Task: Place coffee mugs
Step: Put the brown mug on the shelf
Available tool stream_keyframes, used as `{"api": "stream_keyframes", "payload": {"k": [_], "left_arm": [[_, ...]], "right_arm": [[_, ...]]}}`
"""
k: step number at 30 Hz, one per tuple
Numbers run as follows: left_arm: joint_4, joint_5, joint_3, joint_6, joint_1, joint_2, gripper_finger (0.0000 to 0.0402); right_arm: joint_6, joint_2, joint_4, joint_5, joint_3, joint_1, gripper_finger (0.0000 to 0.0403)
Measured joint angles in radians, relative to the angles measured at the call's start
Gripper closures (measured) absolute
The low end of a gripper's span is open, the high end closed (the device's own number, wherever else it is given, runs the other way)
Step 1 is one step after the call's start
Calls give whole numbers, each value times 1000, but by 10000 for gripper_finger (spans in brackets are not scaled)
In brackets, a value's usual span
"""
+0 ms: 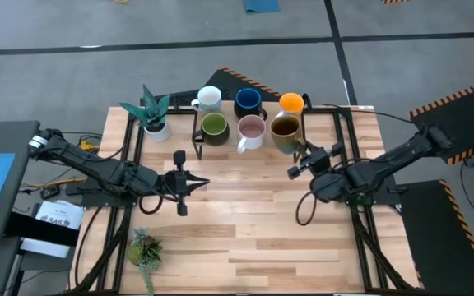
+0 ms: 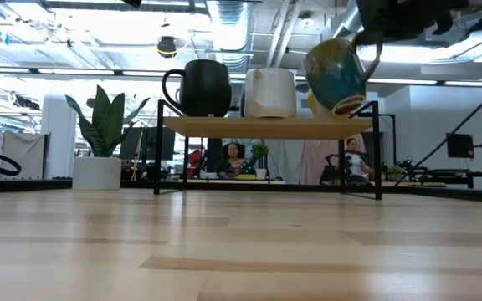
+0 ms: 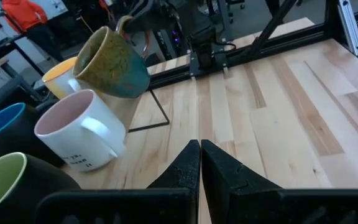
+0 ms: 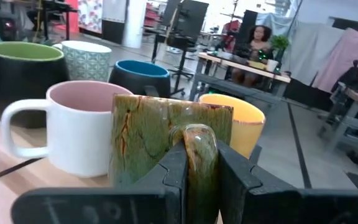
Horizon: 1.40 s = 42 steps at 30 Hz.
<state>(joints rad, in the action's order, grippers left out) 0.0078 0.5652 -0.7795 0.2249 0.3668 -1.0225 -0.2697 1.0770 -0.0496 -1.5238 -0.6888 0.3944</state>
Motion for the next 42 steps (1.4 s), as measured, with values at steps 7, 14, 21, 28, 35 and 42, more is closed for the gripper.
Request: {"api": "stream_keyframes", "payload": {"k": [7, 14, 21, 28, 35, 42], "left_arm": [[-1, 0, 0, 0, 0, 0, 401], [-3, 0, 0, 3, 0, 0, 401], [-20, 0, 0, 2, 0, 0, 401], [-19, 0, 0, 1, 0, -1, 401], [-18, -1, 0, 0, 0, -1, 401], [-19, -1, 0, 0, 0, -1, 401]], "right_arm": [[-55, 50, -2, -42, 0, -18, 326], [-93, 75, 2, -50, 0, -62, 326], [-126, 75, -6, -50, 0, -82, 326], [-126, 98, -6, -47, 0, -81, 326], [-157, 120, -21, -26, 0, -82, 326], [-200, 121, -23, 40, 0, -82, 325]]}}
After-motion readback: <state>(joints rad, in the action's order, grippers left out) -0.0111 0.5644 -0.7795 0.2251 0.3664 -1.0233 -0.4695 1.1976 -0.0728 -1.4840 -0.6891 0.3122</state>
